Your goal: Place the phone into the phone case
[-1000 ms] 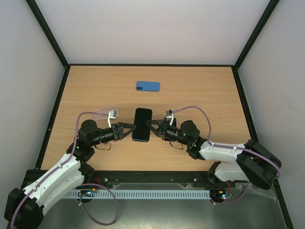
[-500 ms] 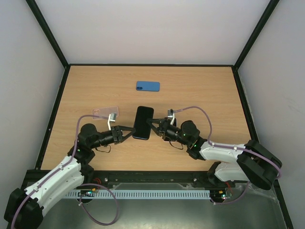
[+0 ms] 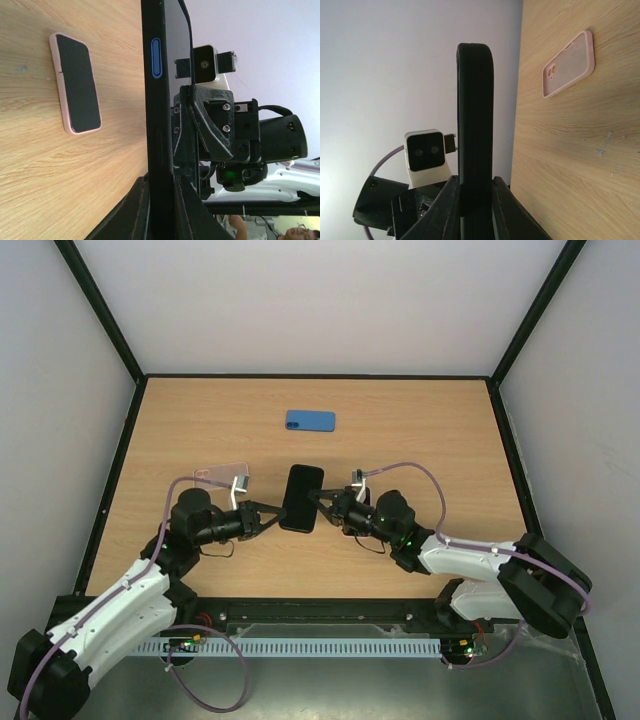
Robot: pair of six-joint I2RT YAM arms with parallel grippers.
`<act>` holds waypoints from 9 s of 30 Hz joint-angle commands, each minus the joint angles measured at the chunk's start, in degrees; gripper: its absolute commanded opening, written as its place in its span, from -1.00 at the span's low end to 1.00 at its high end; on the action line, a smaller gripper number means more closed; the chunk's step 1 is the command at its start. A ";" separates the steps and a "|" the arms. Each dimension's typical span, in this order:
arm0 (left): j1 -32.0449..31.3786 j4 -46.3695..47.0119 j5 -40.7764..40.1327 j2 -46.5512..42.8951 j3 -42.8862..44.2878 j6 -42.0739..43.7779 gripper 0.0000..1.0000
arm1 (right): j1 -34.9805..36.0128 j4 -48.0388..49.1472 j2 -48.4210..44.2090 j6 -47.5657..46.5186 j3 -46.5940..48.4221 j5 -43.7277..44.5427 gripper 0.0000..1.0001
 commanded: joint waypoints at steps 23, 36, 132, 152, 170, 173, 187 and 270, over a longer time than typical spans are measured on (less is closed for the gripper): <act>0.12 -3.26 -2.50 5.84 5.77 8.06 0.22 | 0.12 3.24 -0.93 -3.38 2.92 -4.99 -0.79; -0.05 -11.47 -9.40 11.75 9.32 14.15 -0.95 | 0.07 -3.07 1.54 -8.03 2.82 -3.94 -0.78; 10.74 -12.01 -25.74 58.21 28.61 19.82 0.65 | -13.15 -40.94 -1.02 -29.62 10.90 5.06 0.64; 0.91 -16.07 -31.25 44.29 17.96 10.92 0.70 | -13.54 -44.98 -4.29 -31.52 12.18 11.78 0.65; 9.79 -14.21 -34.43 48.47 33.62 18.96 0.98 | -22.72 -37.79 11.38 -39.68 23.81 13.17 0.62; 11.11 -13.33 -34.76 54.02 38.58 20.71 0.98 | -25.22 -35.11 19.59 -39.86 28.37 10.49 0.61; 17.23 -5.24 -27.08 72.19 52.16 19.74 0.80 | -28.30 -36.27 54.07 -43.51 61.41 5.53 0.61; 26.75 -5.65 -17.47 44.93 18.43 16.08 0.81 | -13.16 -71.77 65.17 -67.91 76.67 20.94 0.46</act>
